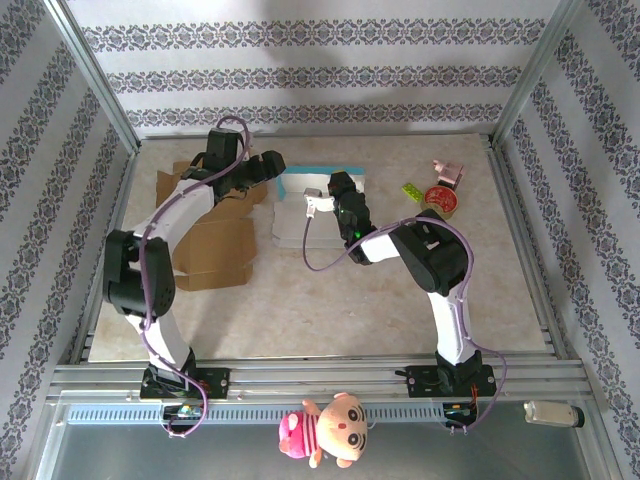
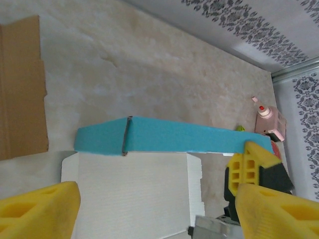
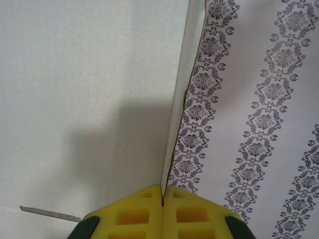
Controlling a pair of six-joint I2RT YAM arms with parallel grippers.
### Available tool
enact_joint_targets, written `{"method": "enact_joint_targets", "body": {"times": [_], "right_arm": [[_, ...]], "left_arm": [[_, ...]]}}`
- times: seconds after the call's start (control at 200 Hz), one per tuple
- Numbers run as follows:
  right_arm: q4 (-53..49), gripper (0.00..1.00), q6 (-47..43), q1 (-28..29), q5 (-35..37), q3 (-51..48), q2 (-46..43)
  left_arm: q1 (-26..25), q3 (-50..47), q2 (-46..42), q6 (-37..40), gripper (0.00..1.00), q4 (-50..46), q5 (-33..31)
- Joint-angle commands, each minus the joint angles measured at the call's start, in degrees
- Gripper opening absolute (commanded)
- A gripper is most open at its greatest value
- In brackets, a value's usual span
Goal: Fold the paper box
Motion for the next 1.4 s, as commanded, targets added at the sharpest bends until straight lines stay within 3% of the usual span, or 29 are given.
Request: {"method": "enact_joint_targets", "body": {"times": [0.0, 0.13, 0.405, 0.545, 0.665, 0.735, 0.795, 0.939, 0.979, 1.074, 1.179, 1.289, 1.394], "right_arm": [[0.98, 0.00, 1.39, 0.69, 0.72, -1.01, -0.36], [0.65, 0.01, 1.60, 0.82, 0.67, -1.14, -0.44], [-0.23, 0.04, 3.36, 1.06, 0.06, -1.45, -1.38], [-1.38, 0.26, 7.17, 1.82, -0.60, -1.84, -3.20], [-7.53, 0.57, 16.03, 3.06, -1.87, -2.89, -8.47], [-14.80, 0.75, 24.12, 3.75, -5.08, -4.44, -13.51], [-22.64, 0.85, 32.29, 4.34, -6.91, -4.48, -18.01], [-44.97, 0.94, 56.03, 4.47, -9.07, -1.22, -28.53], [-52.68, 0.97, 65.77, 3.09, -13.04, 0.40, -31.66], [-68.44, 0.91, 96.01, -5.09, -33.73, 6.04, -35.83], [-77.48, 0.79, 125.17, -15.39, -46.97, 9.98, -34.75], [-81.63, 0.75, 134.84, -21.64, -57.43, 12.10, -30.51], [-85.43, 0.65, 135.60, -22.30, -56.35, 15.17, -26.64]], "left_arm": [[1.44, 2.59, 4.50, -3.41, 0.80, 6.51, 7.53], [1.86, 2.29, 9.16, -6.16, 0.75, 16.21, 12.77], [3.37, -0.58, 14.06, -10.56, 0.54, 24.85, 13.34], [3.38, -1.44, 14.07, -10.80, 0.51, 26.64, 14.01], [3.38, -0.52, 13.94, -9.41, 0.50, 24.08, 13.40], [3.30, 0.09, 14.03, -7.98, 0.50, 22.06, 12.80], [3.12, 0.63, 13.94, -6.60, 0.50, 19.67, 11.67], [2.46, 1.47, 13.79, -4.88, 0.49, 17.18, 10.74], [2.37, 1.55, 13.85, -4.94, 0.49, 17.19, 10.80], [1.98, 2.13, 14.11, -4.71, 0.49, 17.07, 10.92], [1.81, 2.49, 14.29, -4.21, 0.48, 16.72, 11.28], [1.63, 2.93, 14.21, -3.44, 0.49, 16.28, 11.20], [1.38, 3.19, 14.38, -3.36, 0.48, 16.12, 10.94]]}}
